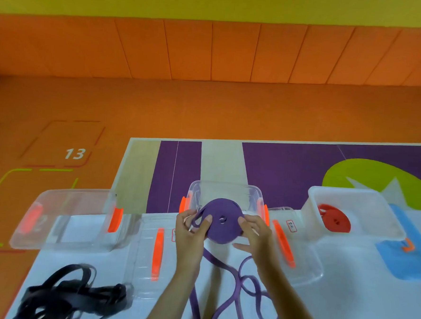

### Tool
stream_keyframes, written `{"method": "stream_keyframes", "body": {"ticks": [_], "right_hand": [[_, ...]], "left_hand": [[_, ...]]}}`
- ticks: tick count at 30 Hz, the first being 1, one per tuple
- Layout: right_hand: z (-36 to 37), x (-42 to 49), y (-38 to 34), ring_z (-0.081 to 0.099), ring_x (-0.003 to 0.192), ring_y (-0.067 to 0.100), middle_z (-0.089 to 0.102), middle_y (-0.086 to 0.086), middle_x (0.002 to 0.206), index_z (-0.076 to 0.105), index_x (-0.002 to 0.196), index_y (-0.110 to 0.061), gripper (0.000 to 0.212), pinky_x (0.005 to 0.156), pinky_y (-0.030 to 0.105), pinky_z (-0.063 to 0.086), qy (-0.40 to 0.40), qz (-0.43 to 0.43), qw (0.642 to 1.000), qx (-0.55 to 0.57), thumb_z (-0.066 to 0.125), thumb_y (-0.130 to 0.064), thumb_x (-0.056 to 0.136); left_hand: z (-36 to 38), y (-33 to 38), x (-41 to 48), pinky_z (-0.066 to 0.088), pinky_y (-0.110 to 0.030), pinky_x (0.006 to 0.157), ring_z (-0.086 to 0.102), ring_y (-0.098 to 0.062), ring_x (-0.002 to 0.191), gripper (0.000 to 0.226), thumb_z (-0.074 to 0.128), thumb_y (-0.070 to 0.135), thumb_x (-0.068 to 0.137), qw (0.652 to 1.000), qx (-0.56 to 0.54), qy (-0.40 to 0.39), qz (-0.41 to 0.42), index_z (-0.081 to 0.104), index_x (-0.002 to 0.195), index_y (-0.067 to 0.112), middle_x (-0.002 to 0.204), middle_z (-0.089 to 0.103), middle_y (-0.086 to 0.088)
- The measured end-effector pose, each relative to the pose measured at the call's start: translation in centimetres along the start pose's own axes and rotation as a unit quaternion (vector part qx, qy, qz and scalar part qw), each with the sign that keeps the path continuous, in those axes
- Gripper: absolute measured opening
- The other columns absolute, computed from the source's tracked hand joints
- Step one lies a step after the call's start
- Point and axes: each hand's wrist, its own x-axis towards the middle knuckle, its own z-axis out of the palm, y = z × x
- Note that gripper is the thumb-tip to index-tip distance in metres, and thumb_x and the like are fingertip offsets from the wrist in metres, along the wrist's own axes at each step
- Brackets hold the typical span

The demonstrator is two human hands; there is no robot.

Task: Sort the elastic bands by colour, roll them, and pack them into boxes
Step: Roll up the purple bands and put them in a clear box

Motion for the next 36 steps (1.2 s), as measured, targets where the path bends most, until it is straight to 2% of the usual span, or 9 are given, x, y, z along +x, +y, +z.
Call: {"method": "stream_keyframes", "body": {"ticks": [4,10,13,18,20,24,30,33,36], "right_hand": [[-0.5,5.2,0.4,0.076,0.068,0.013,0.075,0.005,0.085,0.073,0.090,-0.009,0.012,0.062,0.028,0.063,0.020,0.026,0.999,-0.004,0.068,-0.005,0.101],[-0.8,11.7,2.4,0.075,0.084,0.034,0.073,0.019,0.096,0.065,0.114,-0.006,0.016,0.073,0.039,0.063,-0.001,0.101,0.995,-0.011,0.067,0.000,0.100],[-0.6,14.4,4.0,0.075,0.096,0.041,0.073,0.020,0.099,0.063,0.119,-0.005,0.023,0.080,0.050,0.065,-0.021,0.145,0.985,-0.090,0.065,0.001,0.097],[0.9,16.7,6.1,0.075,0.099,0.042,0.075,0.026,0.106,0.066,0.109,0.005,0.028,0.090,0.057,0.061,-0.092,0.197,0.943,-0.253,0.067,-0.016,0.092],[1.4,16.9,6.8,0.075,0.099,0.040,0.075,0.026,0.106,0.067,0.109,0.006,0.031,0.090,0.055,0.062,-0.101,0.218,0.935,-0.261,0.065,-0.018,0.090],[1.4,18.0,7.6,0.078,0.088,0.034,0.076,0.021,0.102,0.067,0.105,0.001,0.026,0.067,0.038,0.061,-0.114,0.234,0.925,-0.278,0.066,-0.021,0.091],[1.3,19.0,9.4,0.078,0.096,0.025,0.074,0.010,0.102,0.065,0.114,-0.008,0.027,0.068,0.034,0.063,-0.153,0.293,0.905,-0.268,0.066,-0.026,0.094],[1.4,19.2,10.0,0.079,0.079,0.019,0.070,0.003,0.097,0.063,0.116,-0.010,0.027,0.062,0.028,0.060,-0.168,0.309,0.894,-0.278,0.063,-0.026,0.095],[1.5,19.3,9.9,0.079,0.073,0.021,0.069,0.002,0.091,0.061,0.105,-0.013,0.019,0.055,0.026,0.057,-0.177,0.279,0.886,-0.325,0.063,-0.028,0.094]], "left_hand": [[2.1,-0.6,4.5,0.057,-0.023,0.071,0.068,-0.014,0.090,0.029,0.089,0.020,0.086,0.995,0.101,0.025,0.013,0.062,0.100,0.019,0.101,0.072,0.005],[5.5,-2.5,10.0,0.045,-0.004,0.069,0.061,0.010,0.076,0.018,0.087,0.016,0.088,0.963,0.259,0.050,0.061,0.072,0.080,0.010,0.076,0.065,0.012],[6.2,-4.2,12.0,0.042,-0.006,0.064,0.058,-0.001,0.065,0.019,0.088,0.016,0.086,0.946,0.319,0.044,0.024,0.074,0.077,0.007,0.068,0.063,0.012],[6.6,-6.5,14.8,0.043,-0.020,0.067,0.065,-0.021,0.075,0.010,0.085,0.009,0.086,0.909,0.416,0.000,-0.012,0.081,0.087,0.000,0.080,0.077,-0.009],[6.3,-7.3,15.8,0.047,-0.028,0.074,0.067,-0.023,0.079,0.012,0.086,0.013,0.086,0.898,0.439,-0.004,-0.034,0.082,0.091,0.002,0.088,0.080,-0.011],[5.8,-9.2,17.5,0.054,-0.036,0.084,0.074,-0.033,0.092,0.015,0.087,0.010,0.084,0.887,0.457,-0.007,-0.073,0.082,0.095,0.002,0.095,0.081,-0.014],[5.2,-11.8,18.5,0.046,-0.027,0.079,0.073,-0.030,0.102,0.021,0.084,0.012,0.088,0.862,0.495,-0.040,-0.100,0.083,0.107,0.005,0.107,0.081,-0.012],[5.3,-12.3,18.6,0.053,-0.037,0.090,0.073,-0.031,0.102,0.020,0.082,0.014,0.089,0.853,0.508,-0.061,-0.107,0.083,0.107,0.007,0.107,0.080,-0.012],[5.2,-12.7,19.0,0.055,-0.031,0.086,0.074,-0.029,0.093,0.027,0.083,-0.003,0.082,0.867,0.474,-0.071,-0.134,0.081,0.108,0.002,0.104,0.081,-0.017]]}}
